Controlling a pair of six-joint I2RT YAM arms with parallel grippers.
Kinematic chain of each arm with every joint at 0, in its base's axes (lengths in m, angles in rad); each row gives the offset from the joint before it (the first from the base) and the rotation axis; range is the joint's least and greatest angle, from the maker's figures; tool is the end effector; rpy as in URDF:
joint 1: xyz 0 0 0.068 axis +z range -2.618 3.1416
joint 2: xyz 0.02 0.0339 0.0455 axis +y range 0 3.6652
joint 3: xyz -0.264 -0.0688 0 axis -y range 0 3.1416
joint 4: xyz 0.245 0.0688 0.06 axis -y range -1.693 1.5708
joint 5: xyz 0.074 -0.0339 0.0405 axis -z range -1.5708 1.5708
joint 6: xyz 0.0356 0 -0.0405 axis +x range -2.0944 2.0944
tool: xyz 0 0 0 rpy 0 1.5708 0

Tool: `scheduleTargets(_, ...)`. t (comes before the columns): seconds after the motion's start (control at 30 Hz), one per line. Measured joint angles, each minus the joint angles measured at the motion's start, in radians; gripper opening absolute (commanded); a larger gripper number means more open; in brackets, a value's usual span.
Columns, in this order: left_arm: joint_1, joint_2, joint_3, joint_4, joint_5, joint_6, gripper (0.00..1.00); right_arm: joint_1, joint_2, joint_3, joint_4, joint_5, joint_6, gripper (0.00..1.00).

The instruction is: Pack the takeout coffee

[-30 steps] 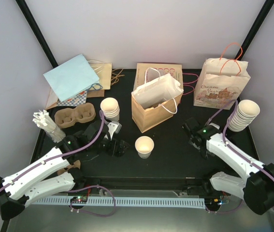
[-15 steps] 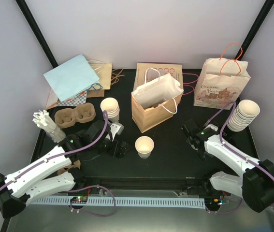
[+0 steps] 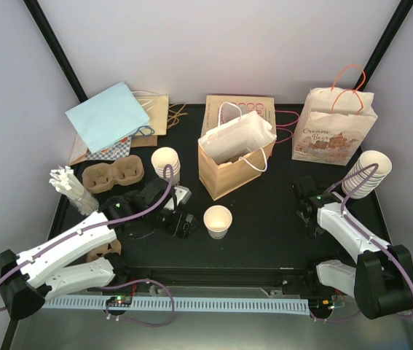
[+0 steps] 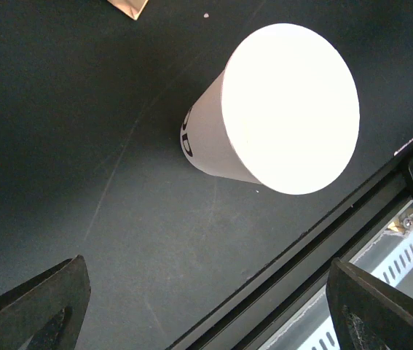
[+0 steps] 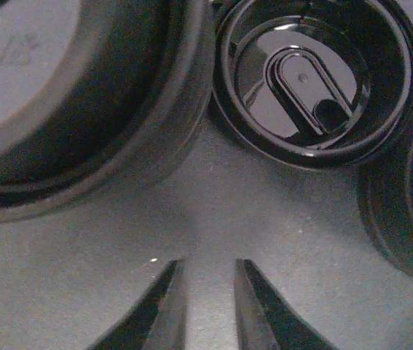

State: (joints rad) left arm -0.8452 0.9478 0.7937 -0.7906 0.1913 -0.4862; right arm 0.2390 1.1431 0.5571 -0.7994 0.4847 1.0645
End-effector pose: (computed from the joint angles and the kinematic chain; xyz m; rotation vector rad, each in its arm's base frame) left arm 0.1151 -0.1400 0.2613 0.5581 2.6112 -0.7349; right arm 0.1664 0.0235 0.1645 1.1308 2.4289 -0.3754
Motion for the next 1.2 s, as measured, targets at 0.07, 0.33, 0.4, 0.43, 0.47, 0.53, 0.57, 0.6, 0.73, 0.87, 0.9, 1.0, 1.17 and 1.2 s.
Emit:
scheduleTargets(0.07, 0.000, 0.030, 0.019, -0.010, 0.007, -0.003, 0.90, -0.008, 0.001, 0.000, -0.010, 0.003, 0.000, 0.01)
scheduleTargets(0.33, 0.000, 0.049, 0.037, -0.035, 0.020, -0.012, 0.90, -0.012, 0.060, 0.031, -0.073, 0.018, 0.064, 0.01)
scheduleTargets(0.4, 0.000, 0.049, 0.042, -0.035, 0.020, -0.015, 0.90, -0.013, 0.058, 0.039, -0.089, 0.039, 0.098, 0.01)
scheduleTargets(0.43, 0.000, 0.049, 0.044, -0.036, 0.020, -0.016, 0.90, -0.014, 0.057, 0.041, -0.093, 0.043, 0.105, 0.01)
scheduleTargets(0.47, 0.000, 0.049, 0.044, -0.035, 0.020, -0.019, 0.90, -0.014, 0.052, 0.044, -0.101, 0.056, 0.119, 0.01)
scheduleTargets(0.53, 0.000, 0.049, 0.044, -0.036, 0.020, -0.022, 0.89, -0.016, 0.039, 0.049, -0.118, 0.081, 0.149, 0.01)
scheduleTargets(0.57, 0.000, 0.049, 0.044, -0.036, 0.020, -0.023, 0.89, -0.016, 0.032, 0.052, -0.126, 0.092, 0.164, 0.01)
scheduleTargets(0.6, 0.000, 0.049, 0.045, -0.036, 0.020, -0.024, 0.89, -0.016, 0.026, 0.054, -0.133, 0.103, 0.180, 0.01)
scheduleTargets(0.73, 0.000, 0.049, 0.045, -0.036, 0.021, -0.029, 0.89, -0.016, 0.020, 0.056, -0.164, 0.140, 0.253, 0.01)
scheduleTargets(0.87, 0.000, 0.049, 0.045, -0.035, 0.022, -0.041, 0.89, -0.040, 0.019, 0.062, -0.191, 0.161, 0.309, 0.03)
scheduleTargets(0.9, 0.000, 0.049, 0.045, -0.035, 0.023, -0.045, 0.89, -0.060, 0.019, 0.062, -0.191, 0.160, 0.312, 0.03)
scheduleTargets(1.0, 0.000, 0.049, 0.045, -0.032, 0.024, -0.054, 0.89, -0.133, 0.019, 0.062, -0.179, 0.153, 0.303, 0.03)
scheduleTargets(1.17, 0.000, 0.049, 0.050, -0.030, 0.035, -0.075, 0.88, -0.197, 0.021, 0.062, -0.167, 0.140, 0.280, 0.06)
scheduleTargets(1.2, 0.000, 0.048, 0.051, -0.029, 0.037, -0.079, 0.88, -0.202, 0.021, 0.062, -0.163, 0.138, 0.272, 0.04)
